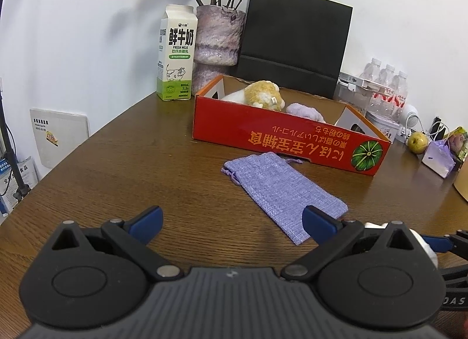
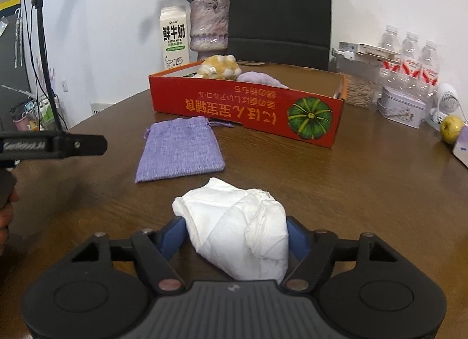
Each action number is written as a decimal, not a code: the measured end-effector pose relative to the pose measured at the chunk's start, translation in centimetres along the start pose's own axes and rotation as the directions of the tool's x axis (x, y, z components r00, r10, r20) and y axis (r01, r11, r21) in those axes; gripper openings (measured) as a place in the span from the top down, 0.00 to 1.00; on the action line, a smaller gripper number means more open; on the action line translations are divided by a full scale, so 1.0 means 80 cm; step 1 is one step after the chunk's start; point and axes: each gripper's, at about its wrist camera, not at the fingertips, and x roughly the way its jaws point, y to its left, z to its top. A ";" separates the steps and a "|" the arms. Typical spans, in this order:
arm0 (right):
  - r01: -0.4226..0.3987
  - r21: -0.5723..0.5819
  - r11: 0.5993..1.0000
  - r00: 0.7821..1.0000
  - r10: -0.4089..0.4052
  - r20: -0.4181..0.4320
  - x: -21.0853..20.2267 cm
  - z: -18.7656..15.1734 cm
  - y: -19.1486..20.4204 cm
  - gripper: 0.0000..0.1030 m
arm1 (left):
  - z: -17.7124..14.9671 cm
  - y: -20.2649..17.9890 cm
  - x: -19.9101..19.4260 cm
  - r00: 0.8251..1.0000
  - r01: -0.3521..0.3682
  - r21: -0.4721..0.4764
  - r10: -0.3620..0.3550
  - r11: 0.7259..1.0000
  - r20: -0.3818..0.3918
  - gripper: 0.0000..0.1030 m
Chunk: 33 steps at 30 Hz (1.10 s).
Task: Organize objects
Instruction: 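Grasp the crumpled white cloth with the right gripper, then grasp the purple drawstring pouch with the left gripper while the right holds the cloth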
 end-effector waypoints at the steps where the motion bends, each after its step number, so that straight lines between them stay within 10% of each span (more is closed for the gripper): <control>1: 0.006 0.009 1.000 1.000 -0.006 0.001 -0.002 -0.001 -0.003 0.30 | 0.000 0.000 0.001 1.000 0.001 0.001 -0.001 1.000 -0.004 0.00; 14: 0.037 0.061 0.997 0.999 -0.037 -0.008 0.000 -0.002 -0.017 0.28 | 0.025 -0.068 0.080 0.990 -0.099 0.141 0.112 0.985 -0.085 0.00; 17: 0.035 0.060 0.998 0.999 -0.034 -0.010 0.000 -0.002 -0.017 0.27 | 0.015 -0.072 0.093 0.988 -0.074 0.157 0.094 0.985 -0.126 0.18; 20: 0.030 0.061 0.998 1.000 -0.029 -0.010 0.000 -0.002 -0.018 0.25 | 0.013 -0.064 0.079 0.990 -0.021 0.157 0.043 0.987 -0.134 0.62; 24: 0.029 0.056 0.998 1.000 -0.028 -0.010 0.000 -0.002 -0.015 0.25 | -0.005 -0.049 0.043 0.990 0.051 0.214 -0.021 0.976 -0.138 0.83; 31: 0.030 0.032 0.999 0.999 -0.030 -0.014 -0.001 -0.003 -0.010 0.24 | -0.023 -0.012 -0.007 0.982 0.119 0.259 -0.075 0.959 -0.172 0.88; 33: 0.031 0.030 0.999 0.999 -0.030 -0.015 0.000 -0.003 -0.010 0.23 | -0.020 -0.009 -0.010 0.984 0.103 0.257 -0.060 0.961 -0.170 0.69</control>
